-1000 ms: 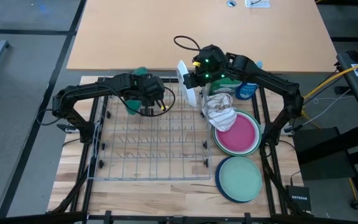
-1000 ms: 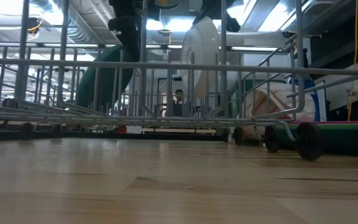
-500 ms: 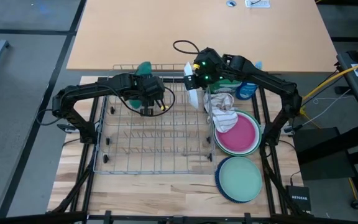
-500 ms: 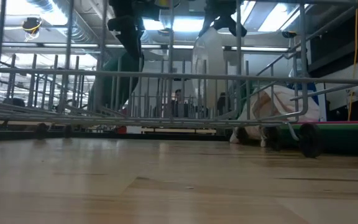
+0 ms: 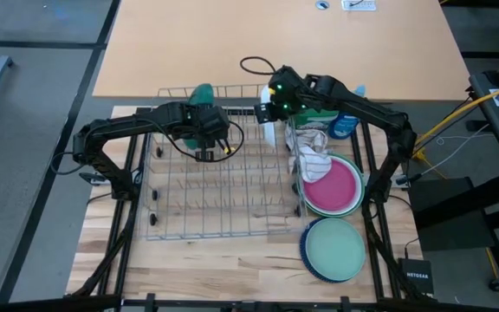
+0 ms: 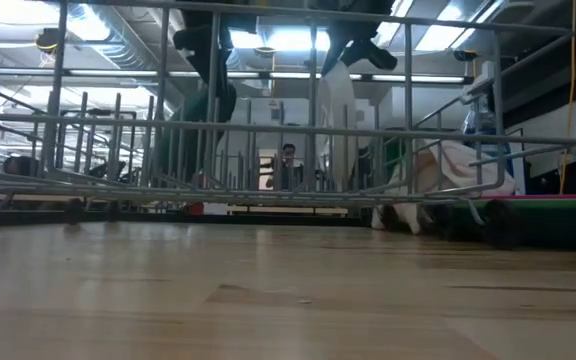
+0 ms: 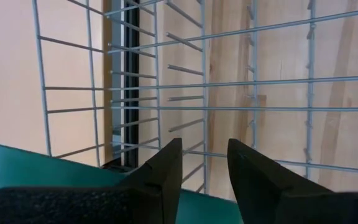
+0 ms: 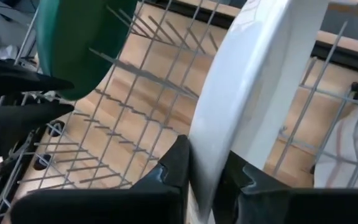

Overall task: Sort dishes
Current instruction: Put the white plate in the dish rack

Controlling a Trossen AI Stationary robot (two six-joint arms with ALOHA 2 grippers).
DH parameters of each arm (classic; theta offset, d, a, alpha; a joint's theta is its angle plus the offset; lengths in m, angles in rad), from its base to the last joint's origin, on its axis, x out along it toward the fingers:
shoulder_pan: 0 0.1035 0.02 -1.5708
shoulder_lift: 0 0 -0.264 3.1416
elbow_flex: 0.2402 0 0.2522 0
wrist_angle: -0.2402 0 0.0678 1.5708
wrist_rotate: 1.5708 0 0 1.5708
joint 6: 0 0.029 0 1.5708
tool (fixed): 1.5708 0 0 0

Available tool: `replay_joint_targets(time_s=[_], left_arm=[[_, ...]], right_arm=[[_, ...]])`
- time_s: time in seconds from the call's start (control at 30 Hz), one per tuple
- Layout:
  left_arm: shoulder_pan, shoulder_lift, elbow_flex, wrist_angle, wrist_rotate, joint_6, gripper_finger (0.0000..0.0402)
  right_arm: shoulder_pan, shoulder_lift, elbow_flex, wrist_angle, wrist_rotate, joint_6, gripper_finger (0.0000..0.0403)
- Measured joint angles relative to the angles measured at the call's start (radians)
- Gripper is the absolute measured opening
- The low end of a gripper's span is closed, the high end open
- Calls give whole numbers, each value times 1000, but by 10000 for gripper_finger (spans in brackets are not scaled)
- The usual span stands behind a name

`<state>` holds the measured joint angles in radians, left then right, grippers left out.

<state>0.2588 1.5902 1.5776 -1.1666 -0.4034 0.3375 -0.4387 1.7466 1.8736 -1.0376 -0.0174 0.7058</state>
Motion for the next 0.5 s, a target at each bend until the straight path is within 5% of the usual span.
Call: replay_joint_targets(time_s=[0.5], left_arm=[[0, 0, 0, 0, 1, -1, 117]], right_arm=[[-15, 3, -2, -4, 48, -25, 47]])
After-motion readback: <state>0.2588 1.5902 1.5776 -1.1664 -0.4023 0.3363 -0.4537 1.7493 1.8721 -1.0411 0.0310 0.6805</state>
